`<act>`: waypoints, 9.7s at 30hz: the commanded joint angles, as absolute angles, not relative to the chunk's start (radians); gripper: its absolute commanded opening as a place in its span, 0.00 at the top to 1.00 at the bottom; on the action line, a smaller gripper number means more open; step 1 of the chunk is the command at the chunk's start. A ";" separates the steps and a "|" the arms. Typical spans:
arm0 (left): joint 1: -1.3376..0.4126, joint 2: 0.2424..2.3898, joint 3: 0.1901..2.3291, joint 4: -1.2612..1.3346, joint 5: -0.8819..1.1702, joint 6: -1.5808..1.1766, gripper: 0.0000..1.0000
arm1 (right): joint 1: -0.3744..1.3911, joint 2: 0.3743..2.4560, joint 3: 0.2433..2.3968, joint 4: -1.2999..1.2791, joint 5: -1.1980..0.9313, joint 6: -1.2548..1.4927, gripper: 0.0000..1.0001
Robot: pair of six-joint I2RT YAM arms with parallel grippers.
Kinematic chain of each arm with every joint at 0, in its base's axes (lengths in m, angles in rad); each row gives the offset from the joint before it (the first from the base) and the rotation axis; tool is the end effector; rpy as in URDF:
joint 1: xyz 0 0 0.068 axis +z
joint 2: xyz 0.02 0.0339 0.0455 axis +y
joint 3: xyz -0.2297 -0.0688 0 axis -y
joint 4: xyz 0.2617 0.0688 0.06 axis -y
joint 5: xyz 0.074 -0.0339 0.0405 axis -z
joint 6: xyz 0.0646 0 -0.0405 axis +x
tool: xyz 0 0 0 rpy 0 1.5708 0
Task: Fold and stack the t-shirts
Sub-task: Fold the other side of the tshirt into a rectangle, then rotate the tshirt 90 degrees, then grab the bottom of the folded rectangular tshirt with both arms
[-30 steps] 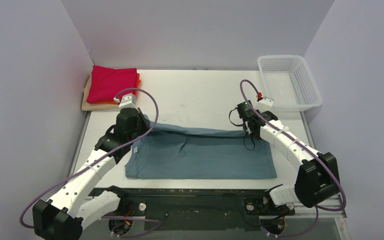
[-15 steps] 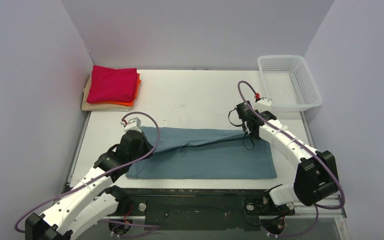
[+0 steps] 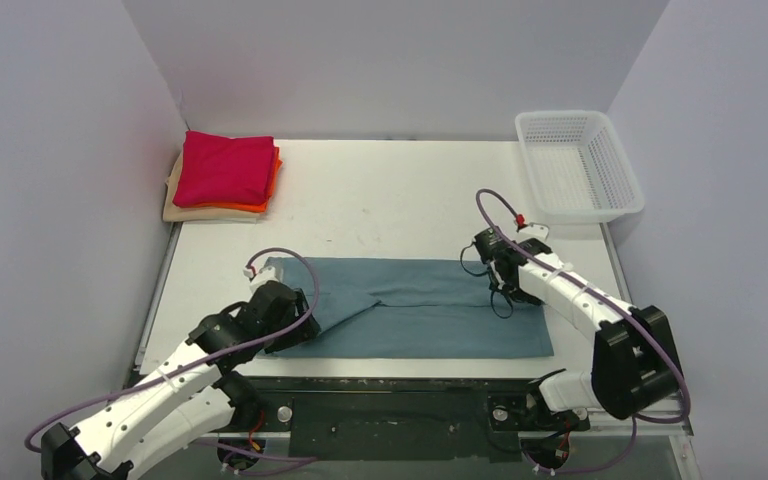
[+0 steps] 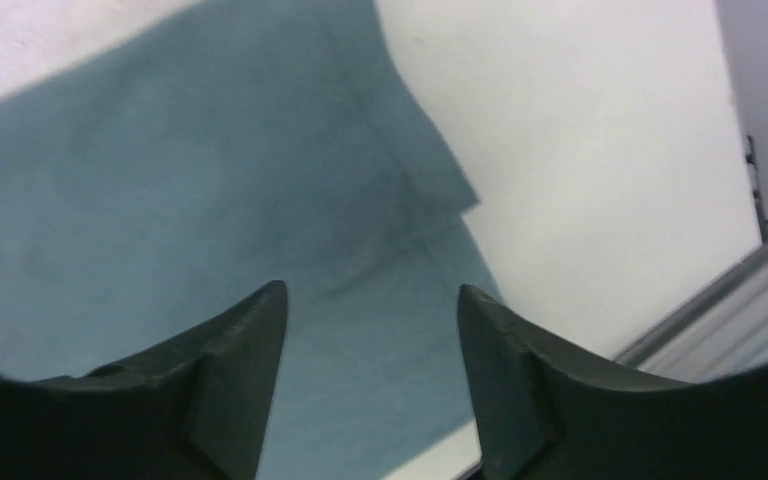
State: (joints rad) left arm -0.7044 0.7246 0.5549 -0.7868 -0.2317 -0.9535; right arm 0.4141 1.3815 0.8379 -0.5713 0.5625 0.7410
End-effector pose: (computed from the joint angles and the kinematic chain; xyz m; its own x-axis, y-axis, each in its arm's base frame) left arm 0.1582 -0.1150 0.1688 -0.7921 -0.3683 -0.4866 -0.2013 0.9104 -0.3614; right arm 0.2779 0.0845 0.1396 -0.6911 0.3200 -0.6480 0.4623 0.8849 -0.0561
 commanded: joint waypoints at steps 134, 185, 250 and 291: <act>-1.024 1.186 0.610 -0.307 0.126 -0.794 0.07 | 0.296 1.279 0.596 -0.274 0.110 0.686 0.15; -0.580 1.525 0.777 -0.459 -0.259 -0.720 0.06 | 0.285 1.304 0.594 -0.312 0.073 0.646 0.15; -0.541 1.429 1.332 -0.591 -0.068 -0.650 0.03 | 1.091 0.805 0.481 -0.430 -0.050 1.107 0.20; -0.769 0.784 0.431 -0.607 0.066 -1.004 0.03 | 0.704 2.286 1.698 -0.490 0.256 0.768 0.22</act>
State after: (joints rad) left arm -0.7635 0.8310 0.4194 -0.5091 0.0444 -0.9768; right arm 0.7624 2.1715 1.6108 -0.3904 0.2790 0.7559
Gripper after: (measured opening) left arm 0.972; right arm 0.777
